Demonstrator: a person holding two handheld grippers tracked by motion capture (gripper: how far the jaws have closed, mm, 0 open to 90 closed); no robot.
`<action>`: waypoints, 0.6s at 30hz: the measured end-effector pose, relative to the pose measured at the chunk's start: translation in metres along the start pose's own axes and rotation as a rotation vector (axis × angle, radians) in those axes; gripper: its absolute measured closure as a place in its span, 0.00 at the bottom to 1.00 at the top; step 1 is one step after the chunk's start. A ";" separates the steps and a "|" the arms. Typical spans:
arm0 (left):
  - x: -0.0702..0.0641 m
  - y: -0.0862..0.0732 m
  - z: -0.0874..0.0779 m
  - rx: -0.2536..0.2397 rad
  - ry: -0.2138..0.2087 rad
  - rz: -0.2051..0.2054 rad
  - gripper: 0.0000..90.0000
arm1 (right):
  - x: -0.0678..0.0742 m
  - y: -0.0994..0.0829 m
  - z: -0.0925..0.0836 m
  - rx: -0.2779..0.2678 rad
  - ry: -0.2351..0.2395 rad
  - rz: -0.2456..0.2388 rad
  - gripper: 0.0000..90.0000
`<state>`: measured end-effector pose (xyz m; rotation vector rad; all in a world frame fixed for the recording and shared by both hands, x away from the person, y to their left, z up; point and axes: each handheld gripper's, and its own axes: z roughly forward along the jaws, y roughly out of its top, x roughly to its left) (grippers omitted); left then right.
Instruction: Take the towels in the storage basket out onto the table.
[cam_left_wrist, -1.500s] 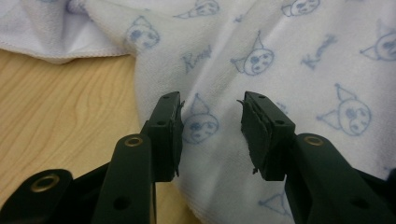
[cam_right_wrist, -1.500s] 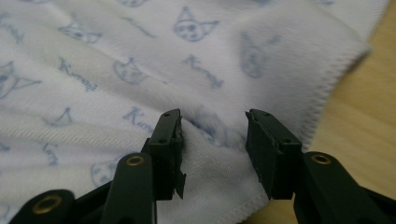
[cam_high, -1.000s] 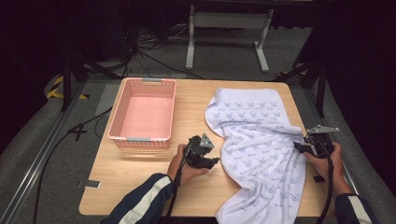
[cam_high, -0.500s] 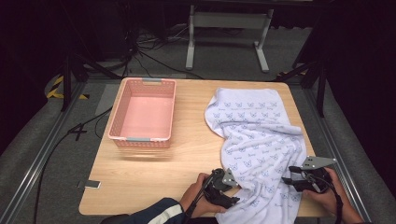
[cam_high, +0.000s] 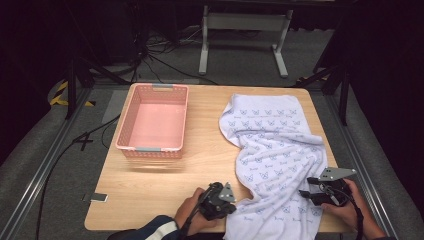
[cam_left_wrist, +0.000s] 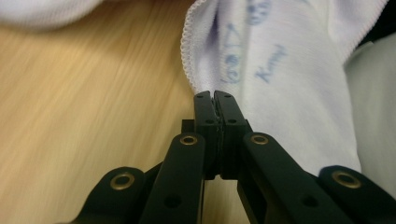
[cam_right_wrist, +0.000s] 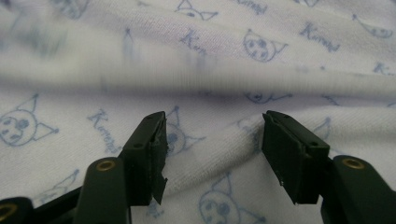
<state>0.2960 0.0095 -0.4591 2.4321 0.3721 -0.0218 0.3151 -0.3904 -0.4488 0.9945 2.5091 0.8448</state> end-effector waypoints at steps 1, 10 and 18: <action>-0.002 -0.007 -0.006 0.013 0.008 -0.014 0.99 | 0.001 0.001 0.001 -0.002 0.002 -0.009 0.43; -0.016 -0.037 -0.034 0.021 -0.050 -0.010 0.96 | 0.002 0.006 -0.007 -0.061 -0.024 0.000 0.46; 0.014 0.029 -0.011 -0.110 0.094 0.060 0.63 | 0.011 0.006 0.003 0.009 0.049 -0.043 0.50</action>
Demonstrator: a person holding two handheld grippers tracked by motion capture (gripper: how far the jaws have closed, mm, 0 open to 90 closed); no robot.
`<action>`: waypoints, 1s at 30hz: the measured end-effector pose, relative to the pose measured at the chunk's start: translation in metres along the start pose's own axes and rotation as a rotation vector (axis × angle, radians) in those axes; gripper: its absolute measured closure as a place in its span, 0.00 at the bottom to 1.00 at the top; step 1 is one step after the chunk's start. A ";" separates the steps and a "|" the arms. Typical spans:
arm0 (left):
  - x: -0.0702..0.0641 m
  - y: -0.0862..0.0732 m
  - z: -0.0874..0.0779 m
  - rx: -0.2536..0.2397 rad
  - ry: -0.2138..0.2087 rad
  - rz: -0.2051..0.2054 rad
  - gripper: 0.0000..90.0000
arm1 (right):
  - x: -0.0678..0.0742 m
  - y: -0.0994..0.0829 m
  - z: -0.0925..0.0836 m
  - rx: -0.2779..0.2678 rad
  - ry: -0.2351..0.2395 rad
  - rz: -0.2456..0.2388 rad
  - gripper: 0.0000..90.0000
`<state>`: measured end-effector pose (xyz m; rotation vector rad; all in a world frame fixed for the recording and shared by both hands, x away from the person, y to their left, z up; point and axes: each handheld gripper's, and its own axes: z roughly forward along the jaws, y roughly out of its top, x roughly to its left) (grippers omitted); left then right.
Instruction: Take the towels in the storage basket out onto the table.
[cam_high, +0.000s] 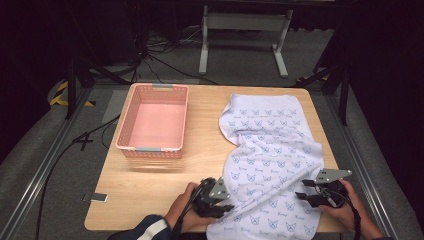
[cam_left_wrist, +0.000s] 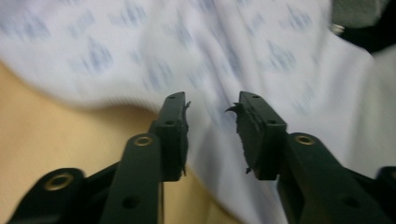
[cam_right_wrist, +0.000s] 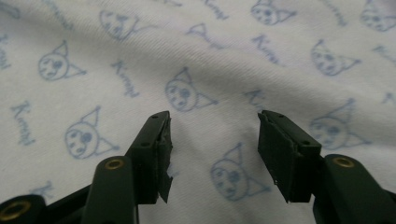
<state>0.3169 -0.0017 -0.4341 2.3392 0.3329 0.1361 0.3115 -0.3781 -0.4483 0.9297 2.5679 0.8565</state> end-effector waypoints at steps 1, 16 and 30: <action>0.000 0.000 0.000 0.000 0.000 0.000 0.61 | 0.000 -0.001 0.000 -0.006 0.009 0.004 0.50; 0.062 -0.003 0.033 0.087 0.160 -0.018 0.92 | -0.001 0.009 0.010 -0.005 -0.033 -0.002 0.38; 0.056 -0.052 -0.013 0.082 0.226 -0.119 0.92 | 0.011 0.003 0.003 -0.007 0.049 -0.060 0.51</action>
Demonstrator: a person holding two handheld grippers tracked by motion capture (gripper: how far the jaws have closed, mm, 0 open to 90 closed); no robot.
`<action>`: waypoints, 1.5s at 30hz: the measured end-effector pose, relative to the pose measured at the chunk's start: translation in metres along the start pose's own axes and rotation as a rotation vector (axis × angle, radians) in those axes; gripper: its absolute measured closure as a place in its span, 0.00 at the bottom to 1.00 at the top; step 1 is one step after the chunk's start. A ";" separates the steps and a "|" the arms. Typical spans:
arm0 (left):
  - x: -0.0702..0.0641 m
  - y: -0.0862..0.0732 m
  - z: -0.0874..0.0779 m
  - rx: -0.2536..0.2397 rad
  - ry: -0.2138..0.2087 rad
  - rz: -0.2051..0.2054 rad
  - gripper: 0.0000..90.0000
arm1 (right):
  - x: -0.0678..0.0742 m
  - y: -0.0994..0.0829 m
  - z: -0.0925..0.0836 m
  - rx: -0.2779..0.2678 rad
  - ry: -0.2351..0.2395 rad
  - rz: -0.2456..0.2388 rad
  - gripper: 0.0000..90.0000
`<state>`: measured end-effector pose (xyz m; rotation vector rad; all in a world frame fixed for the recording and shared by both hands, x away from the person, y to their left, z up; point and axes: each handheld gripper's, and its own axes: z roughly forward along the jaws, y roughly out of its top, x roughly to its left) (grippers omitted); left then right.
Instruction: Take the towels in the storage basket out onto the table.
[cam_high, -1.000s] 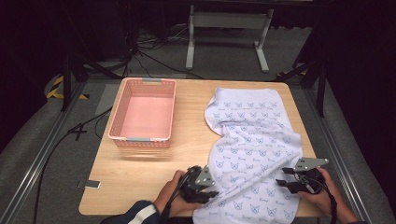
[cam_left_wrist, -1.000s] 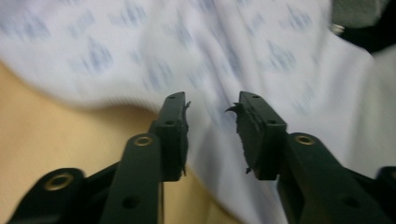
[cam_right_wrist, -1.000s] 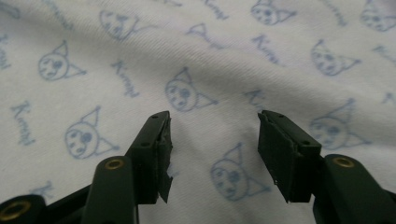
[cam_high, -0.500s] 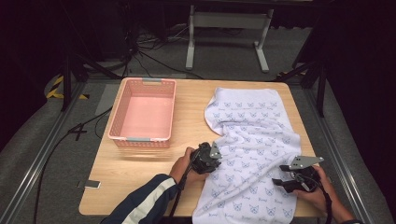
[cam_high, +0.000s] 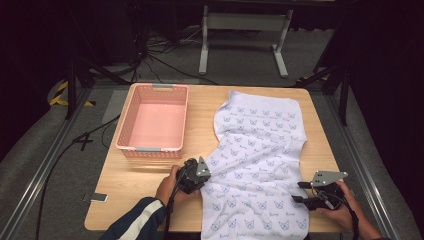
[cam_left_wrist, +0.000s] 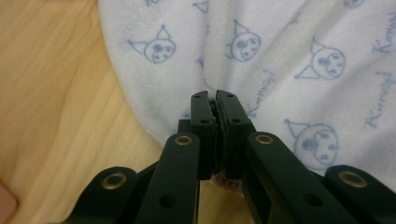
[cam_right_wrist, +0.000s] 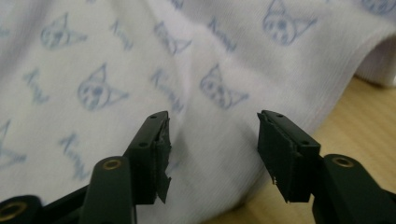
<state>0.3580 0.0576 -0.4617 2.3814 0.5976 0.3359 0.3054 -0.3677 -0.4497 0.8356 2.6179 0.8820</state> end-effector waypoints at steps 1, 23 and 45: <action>0.000 -0.003 -0.003 0.004 -0.011 -0.015 0.92 | 0.000 0.000 0.000 0.000 0.000 0.000 0.51; -0.058 0.016 0.005 0.006 -0.215 0.148 0.66 | 0.045 -0.002 -0.010 0.037 0.214 -0.205 0.76; -0.020 0.035 0.009 -0.036 -0.033 0.050 0.55 | 0.014 0.018 -0.012 -0.087 0.150 -0.123 0.64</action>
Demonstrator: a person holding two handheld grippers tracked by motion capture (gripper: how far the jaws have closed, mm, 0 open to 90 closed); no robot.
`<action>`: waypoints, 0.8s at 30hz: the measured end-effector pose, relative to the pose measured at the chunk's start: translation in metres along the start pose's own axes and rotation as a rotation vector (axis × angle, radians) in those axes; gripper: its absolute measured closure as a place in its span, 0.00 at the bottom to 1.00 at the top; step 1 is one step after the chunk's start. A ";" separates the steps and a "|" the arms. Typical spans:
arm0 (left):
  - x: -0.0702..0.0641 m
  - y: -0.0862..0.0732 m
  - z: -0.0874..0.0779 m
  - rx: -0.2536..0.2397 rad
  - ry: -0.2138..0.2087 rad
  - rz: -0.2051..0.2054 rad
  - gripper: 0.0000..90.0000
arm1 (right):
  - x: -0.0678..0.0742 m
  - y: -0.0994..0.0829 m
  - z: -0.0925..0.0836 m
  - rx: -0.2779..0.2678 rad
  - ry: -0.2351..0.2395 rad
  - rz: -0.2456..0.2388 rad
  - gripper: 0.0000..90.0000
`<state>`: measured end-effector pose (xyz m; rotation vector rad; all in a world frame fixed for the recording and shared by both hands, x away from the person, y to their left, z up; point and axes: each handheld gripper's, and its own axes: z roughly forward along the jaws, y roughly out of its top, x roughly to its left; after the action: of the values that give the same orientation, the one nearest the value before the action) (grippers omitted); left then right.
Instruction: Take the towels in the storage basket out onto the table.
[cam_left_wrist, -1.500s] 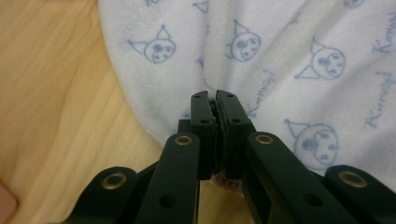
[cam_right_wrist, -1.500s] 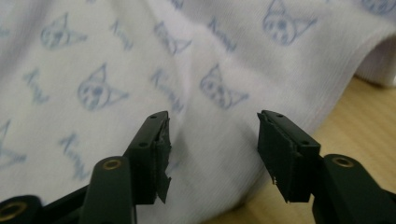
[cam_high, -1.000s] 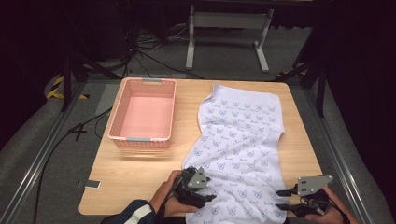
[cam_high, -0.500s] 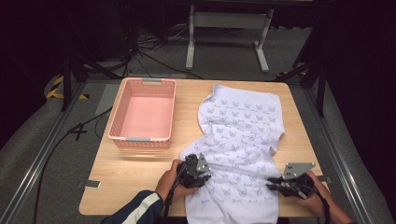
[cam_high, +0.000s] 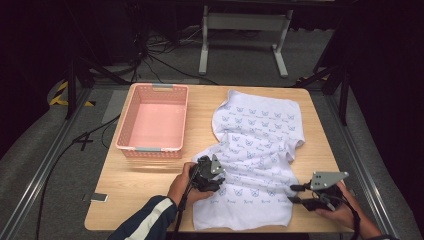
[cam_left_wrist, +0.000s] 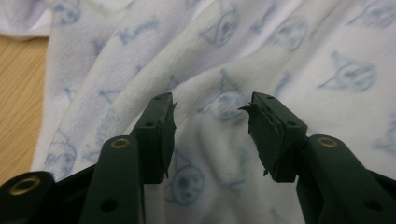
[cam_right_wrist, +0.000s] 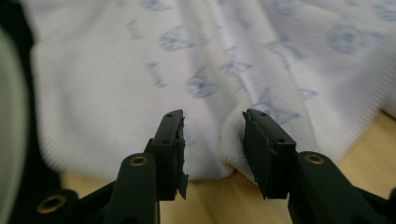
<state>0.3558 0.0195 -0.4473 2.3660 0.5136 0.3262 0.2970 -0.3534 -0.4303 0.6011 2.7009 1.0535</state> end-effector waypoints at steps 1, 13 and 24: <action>-0.004 0.000 -0.004 -0.009 -0.007 0.014 0.54 | 0.008 -0.002 -0.001 0.011 0.036 -0.029 0.63; -0.057 -0.009 -0.016 0.001 -0.277 0.110 0.37 | 0.051 -0.007 0.010 0.070 0.143 -0.183 0.58; -0.056 -0.006 -0.011 -0.016 -0.296 0.103 0.36 | 0.035 0.028 0.016 -0.036 0.004 -0.171 0.98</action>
<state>0.3006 0.0051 -0.4485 2.3743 0.2498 0.0234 0.2791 -0.3104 -0.4240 0.3551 2.6742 1.0570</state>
